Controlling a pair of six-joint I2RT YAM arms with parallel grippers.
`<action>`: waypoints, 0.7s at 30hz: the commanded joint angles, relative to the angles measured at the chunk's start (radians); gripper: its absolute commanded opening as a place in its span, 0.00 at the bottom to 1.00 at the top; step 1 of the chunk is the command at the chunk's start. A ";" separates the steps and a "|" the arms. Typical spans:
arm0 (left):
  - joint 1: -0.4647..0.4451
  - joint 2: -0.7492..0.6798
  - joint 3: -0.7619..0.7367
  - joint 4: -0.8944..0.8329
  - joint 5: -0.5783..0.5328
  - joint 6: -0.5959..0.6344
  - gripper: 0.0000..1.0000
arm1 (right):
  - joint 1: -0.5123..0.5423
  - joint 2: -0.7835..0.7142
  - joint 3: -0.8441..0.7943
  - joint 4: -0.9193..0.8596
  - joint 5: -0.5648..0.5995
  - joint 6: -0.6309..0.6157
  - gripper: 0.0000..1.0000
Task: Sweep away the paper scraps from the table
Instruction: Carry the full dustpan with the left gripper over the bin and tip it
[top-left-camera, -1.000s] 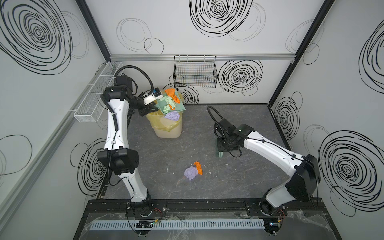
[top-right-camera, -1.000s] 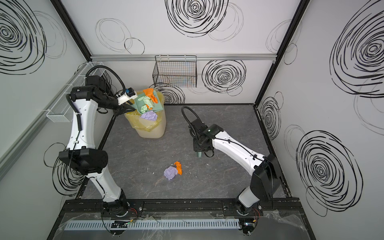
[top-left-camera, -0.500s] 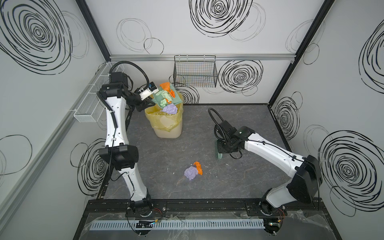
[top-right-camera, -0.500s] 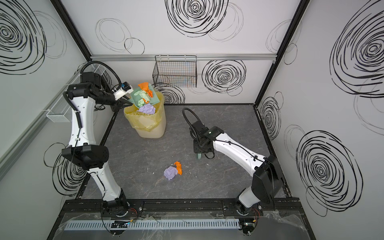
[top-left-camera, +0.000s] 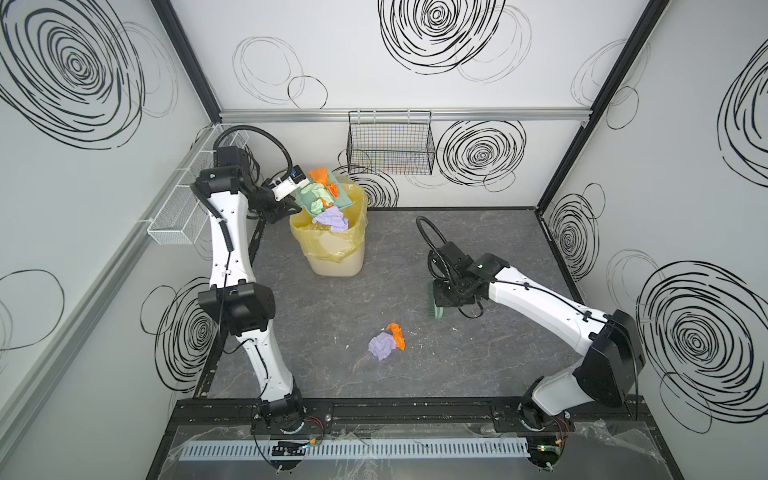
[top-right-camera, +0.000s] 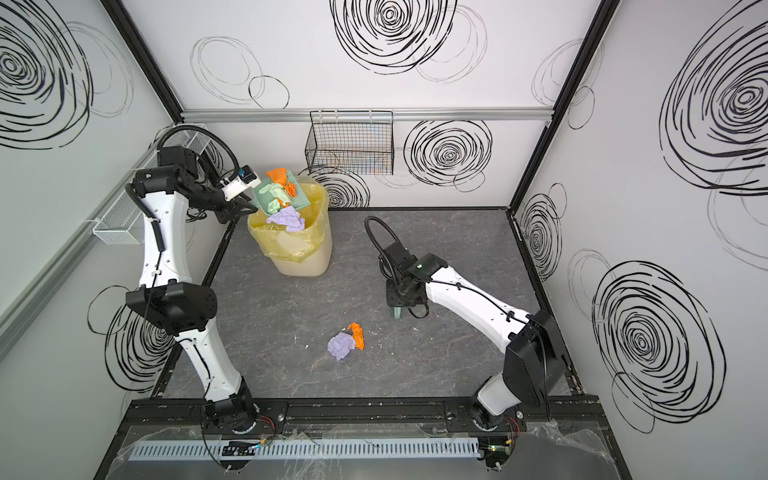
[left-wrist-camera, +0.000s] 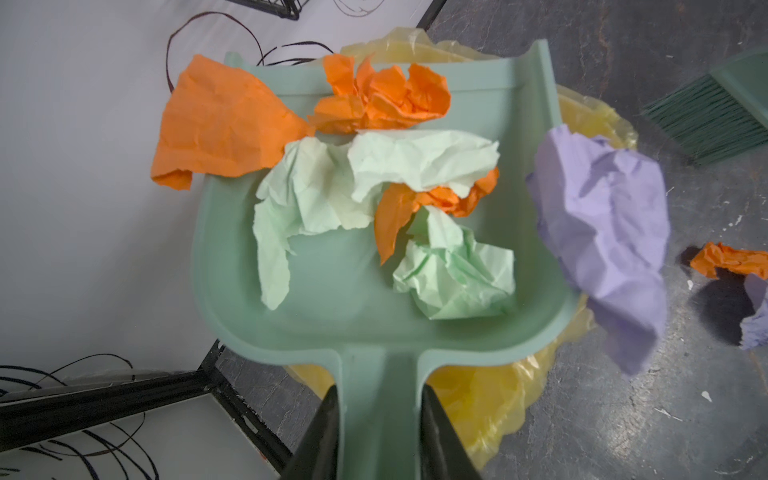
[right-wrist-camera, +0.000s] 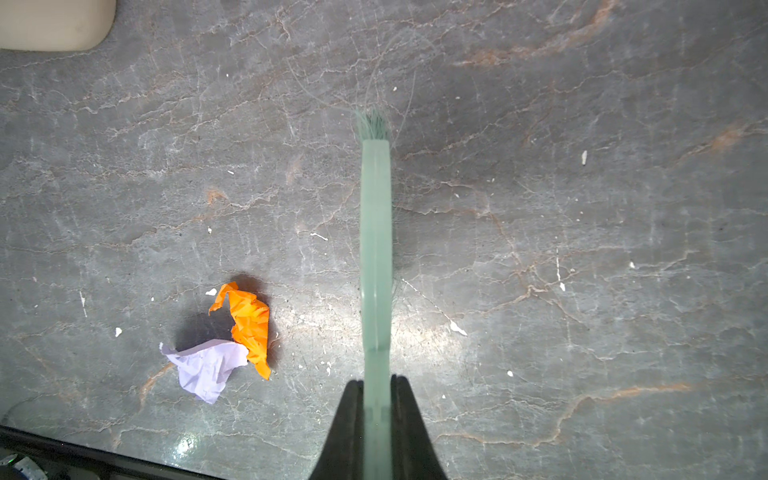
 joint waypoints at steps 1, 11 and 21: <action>-0.010 0.034 0.039 -0.011 -0.054 0.035 0.00 | -0.001 -0.025 -0.017 0.020 0.003 -0.006 0.00; -0.064 -0.005 -0.032 0.127 -0.203 0.067 0.00 | 0.007 -0.023 -0.024 0.032 0.001 -0.004 0.00; -0.146 -0.272 -0.474 0.481 -0.404 0.181 0.00 | 0.005 -0.037 -0.038 0.044 0.003 -0.004 0.00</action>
